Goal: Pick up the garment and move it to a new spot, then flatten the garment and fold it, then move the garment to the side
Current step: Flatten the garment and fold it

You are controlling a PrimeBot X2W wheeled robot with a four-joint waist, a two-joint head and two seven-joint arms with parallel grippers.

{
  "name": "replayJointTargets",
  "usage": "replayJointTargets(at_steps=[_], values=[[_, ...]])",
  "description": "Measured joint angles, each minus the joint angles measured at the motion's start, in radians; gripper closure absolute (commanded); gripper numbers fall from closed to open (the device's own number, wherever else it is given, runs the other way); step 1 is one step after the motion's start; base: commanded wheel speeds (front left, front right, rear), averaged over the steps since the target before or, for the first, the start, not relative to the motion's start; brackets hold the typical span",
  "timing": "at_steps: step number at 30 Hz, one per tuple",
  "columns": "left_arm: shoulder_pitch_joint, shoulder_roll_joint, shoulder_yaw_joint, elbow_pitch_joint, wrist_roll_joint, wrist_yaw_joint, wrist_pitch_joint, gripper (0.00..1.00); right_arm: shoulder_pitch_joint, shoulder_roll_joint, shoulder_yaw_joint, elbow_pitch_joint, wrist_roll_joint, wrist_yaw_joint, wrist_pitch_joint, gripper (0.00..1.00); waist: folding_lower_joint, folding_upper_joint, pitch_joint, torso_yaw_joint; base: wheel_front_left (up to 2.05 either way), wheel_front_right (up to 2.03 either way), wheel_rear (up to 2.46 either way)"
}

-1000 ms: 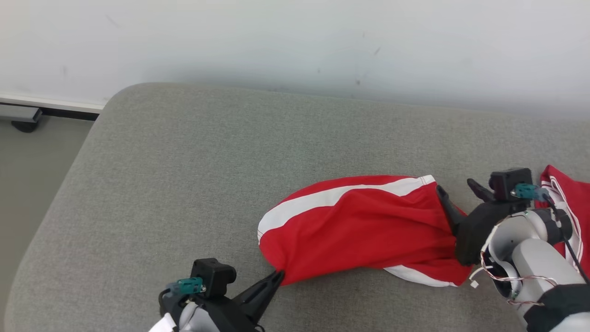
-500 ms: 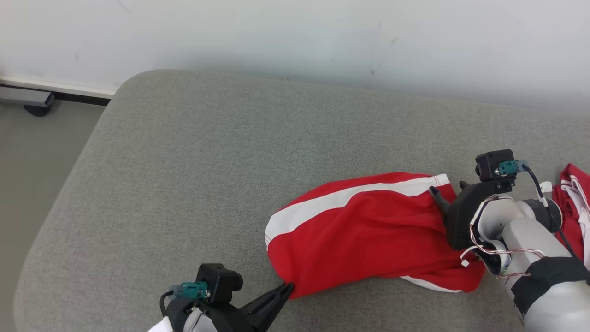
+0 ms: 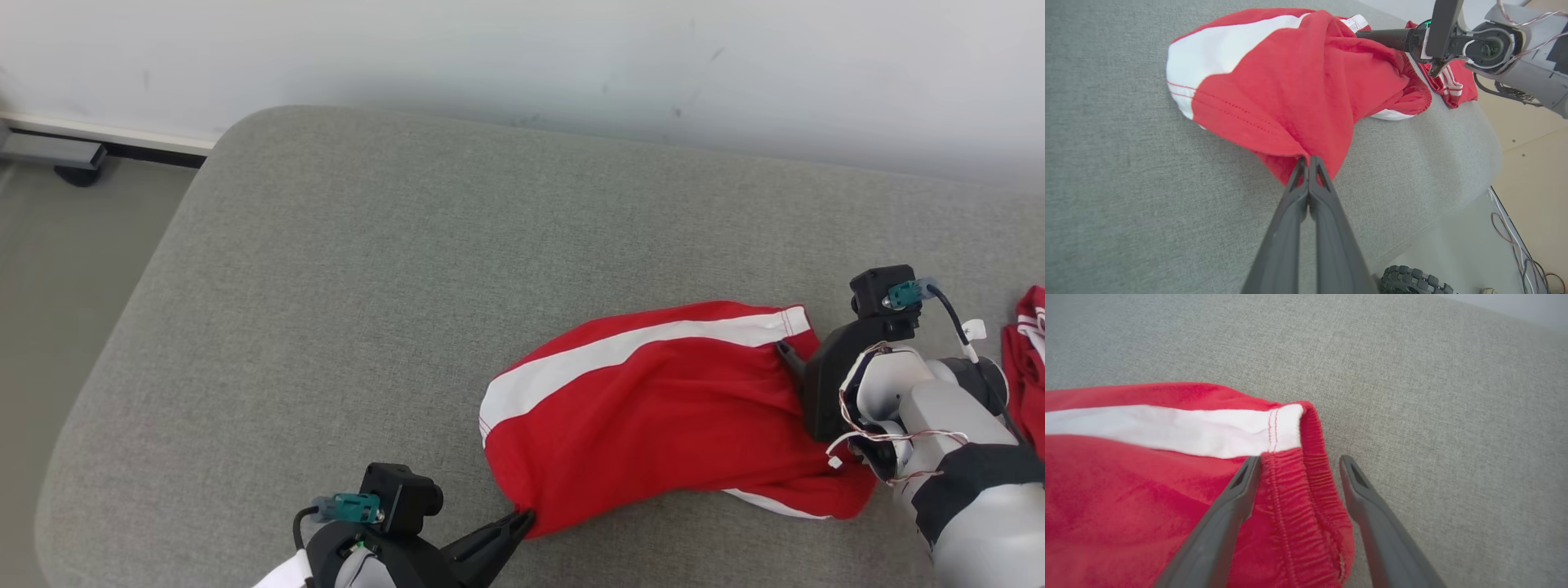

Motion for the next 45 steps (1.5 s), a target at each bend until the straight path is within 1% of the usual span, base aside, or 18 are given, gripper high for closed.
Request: replayJointTargets(at_steps=[7,8,9,10,13,20,21,23,29,35,39,42,45], values=[[-0.002,-0.009,-0.002,-0.011,-0.009,0.0,0.026,1.0,-0.044,0.001,0.007,0.039,0.0,0.009,-0.002,0.0,0.0,0.0,0.014,0.028,0.0,0.0,0.0],[-0.003,-0.01,-0.002,-0.011,-0.01,0.0,0.027,1.0,-0.05,0.001,0.007,0.047,0.0,0.009,-0.004,0.09,0.0,0.0,0.015,0.032,0.0,0.0,0.0],[-0.003,-0.011,-0.002,-0.011,-0.011,0.0,0.027,1.0,-0.055,0.001,0.012,0.053,0.0,0.01,-0.005,0.66,0.0,0.0,0.017,0.036,0.0,0.0,0.0],[-0.003,-0.011,-0.001,-0.012,-0.012,0.004,0.028,1.0,-0.059,0.003,0.018,0.057,-0.001,0.014,-0.005,1.0,0.0,0.0,0.018,0.039,0.0,0.0,0.0],[-0.003,-0.01,0.001,-0.012,-0.021,0.008,0.029,1.0,-0.069,0.021,0.03,0.072,-0.002,0.02,-0.016,1.0,0.0,0.0,0.02,0.044,0.0,0.0,0.0],[0.003,-0.002,0.03,0.0,-0.05,0.02,0.026,1.0,-0.087,0.021,0.031,0.077,-0.006,0.037,-0.091,1.0,0.0,0.0,0.008,0.027,0.0,0.0,0.0],[0.007,-0.001,0.037,0.003,-0.063,0.027,0.021,0.98,-0.087,0.021,0.028,0.074,-0.004,0.038,-0.106,1.0,0.0,0.0,0.005,0.024,0.0,0.0,0.0],[0.011,0.005,0.057,0.008,-0.065,0.041,0.006,0.0,-0.087,0.021,0.019,0.06,0.009,0.042,-0.135,1.0,0.0,0.0,-0.001,0.016,0.0,0.0,0.0],[0.015,0.04,0.097,0.008,-0.071,0.053,-0.018,0.0,-0.05,0.017,0.018,0.013,0.022,0.052,-0.221,1.0,0.0,0.0,-0.018,-0.013,0.0,0.0,0.0],[0.022,0.061,0.143,0.003,-0.078,0.062,-0.045,0.0,0.042,0.015,0.03,-0.045,0.04,0.053,-0.294,1.0,-0.0001,0.0,-0.038,-0.041,0.0,0.0,0.0],[0.017,0.055,0.165,0.029,-0.105,0.062,-0.044,0.0,0.107,0.018,0.069,-0.111,0.067,0.053,-0.331,1.0,-0.0001,0.0,-0.05,-0.065,0.0,0.0,0.0],[0.011,0.038,0.188,0.082,-0.156,0.06,-0.033,0.0,0.154,0.019,0.097,-0.171,0.087,0.053,-0.358,1.0,-0.0001,0.0,-0.057,-0.087,0.0,0.0,0.0],[0.003,0.029,0.188,0.141,-0.164,0.06,-0.014,0.0,0.199,0.012,0.121,-0.227,0.107,0.053,-0.375,1.0,0.0,0.0,-0.061,-0.111,0.0,0.0,0.0]])
